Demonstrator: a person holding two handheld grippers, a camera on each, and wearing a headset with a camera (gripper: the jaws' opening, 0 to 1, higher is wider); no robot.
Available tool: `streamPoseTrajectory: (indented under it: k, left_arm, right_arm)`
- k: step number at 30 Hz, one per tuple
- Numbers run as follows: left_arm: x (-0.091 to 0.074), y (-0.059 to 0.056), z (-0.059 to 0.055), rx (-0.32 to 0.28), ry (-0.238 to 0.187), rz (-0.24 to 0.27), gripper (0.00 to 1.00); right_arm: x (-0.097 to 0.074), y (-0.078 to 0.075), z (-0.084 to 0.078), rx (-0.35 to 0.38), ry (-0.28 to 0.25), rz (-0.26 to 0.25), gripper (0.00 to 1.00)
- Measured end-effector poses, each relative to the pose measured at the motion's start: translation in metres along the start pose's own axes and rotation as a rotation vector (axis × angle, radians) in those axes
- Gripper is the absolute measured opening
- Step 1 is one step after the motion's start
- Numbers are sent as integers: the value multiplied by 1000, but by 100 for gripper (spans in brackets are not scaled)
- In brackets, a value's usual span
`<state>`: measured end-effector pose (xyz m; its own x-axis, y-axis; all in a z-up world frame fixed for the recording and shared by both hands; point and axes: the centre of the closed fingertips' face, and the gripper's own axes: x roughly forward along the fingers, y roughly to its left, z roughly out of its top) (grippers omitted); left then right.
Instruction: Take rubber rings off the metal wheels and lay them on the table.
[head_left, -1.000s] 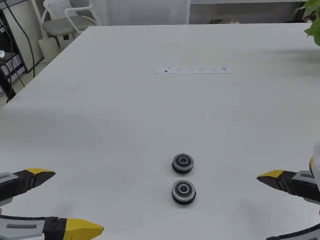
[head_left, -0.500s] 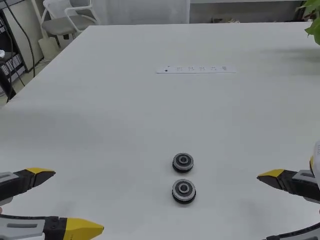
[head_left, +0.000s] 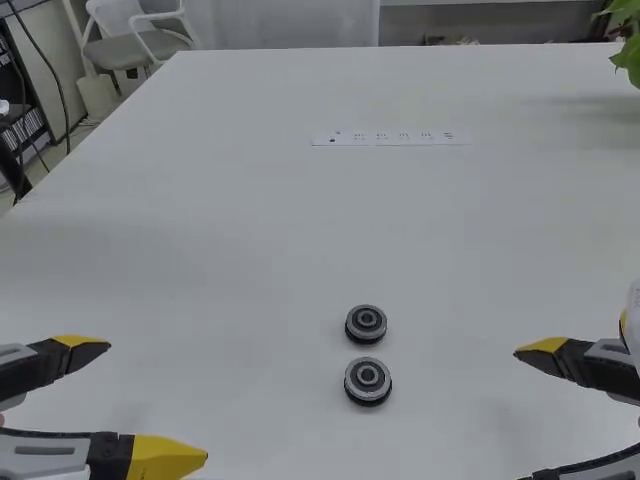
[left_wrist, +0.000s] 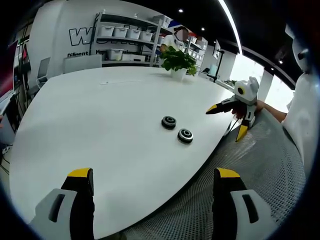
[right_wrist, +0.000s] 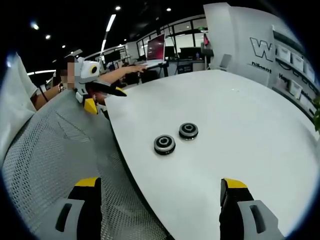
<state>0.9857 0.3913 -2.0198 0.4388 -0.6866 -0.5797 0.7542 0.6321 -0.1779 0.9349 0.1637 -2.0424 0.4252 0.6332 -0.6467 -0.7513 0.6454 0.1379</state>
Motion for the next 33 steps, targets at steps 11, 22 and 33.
streamPoseTrajectory:
  k: [11,22,33]
  left_arm:
    - [0,0,-1,12,12,4,99]
    - [0,-11,8,18,-26,-45,99]
    - [-6,-16,21,115,-55,-59,99]
  right_arm:
    - [0,-1,1,3,-5,-2,99]
    - [-1,-3,-4,2,20,-19,99]
    - [-11,-6,5,17,-4,-20,98]
